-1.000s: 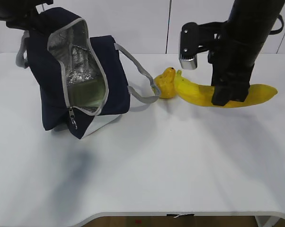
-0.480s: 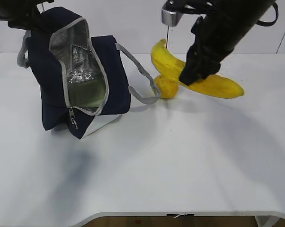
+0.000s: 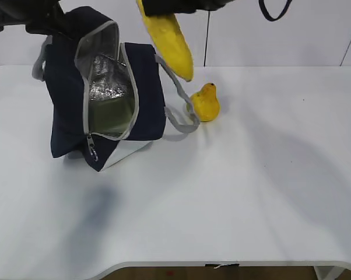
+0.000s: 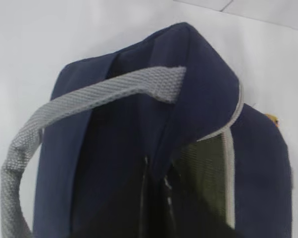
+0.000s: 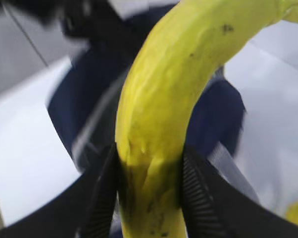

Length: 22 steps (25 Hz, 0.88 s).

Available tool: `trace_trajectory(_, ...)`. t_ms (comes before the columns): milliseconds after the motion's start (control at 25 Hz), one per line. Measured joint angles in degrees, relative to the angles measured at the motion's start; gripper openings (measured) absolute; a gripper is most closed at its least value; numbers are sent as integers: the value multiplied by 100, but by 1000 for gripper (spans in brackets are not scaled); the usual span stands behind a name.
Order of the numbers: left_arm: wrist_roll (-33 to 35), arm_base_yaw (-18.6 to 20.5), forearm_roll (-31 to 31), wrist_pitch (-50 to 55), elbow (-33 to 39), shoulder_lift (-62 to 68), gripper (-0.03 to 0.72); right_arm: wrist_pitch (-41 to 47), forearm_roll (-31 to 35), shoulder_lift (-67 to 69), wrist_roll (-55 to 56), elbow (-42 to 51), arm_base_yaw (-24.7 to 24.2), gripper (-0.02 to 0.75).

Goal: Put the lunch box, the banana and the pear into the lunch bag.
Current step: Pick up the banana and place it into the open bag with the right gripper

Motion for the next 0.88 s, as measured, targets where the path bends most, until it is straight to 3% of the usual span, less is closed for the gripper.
trace_trajectory(200,0,-8,-207,-23,0,0,-6,-201,1420,282,-240,-9,0,315)
trace_trajectory(400,0,-8,-358,-45,0,0,-6,-107,2290,791,-382,-9,0,314)
trace_trajectory(880,0,-8,-494,-71,0,0,-6,-154,3069,1759,-1080,-230,421,314)
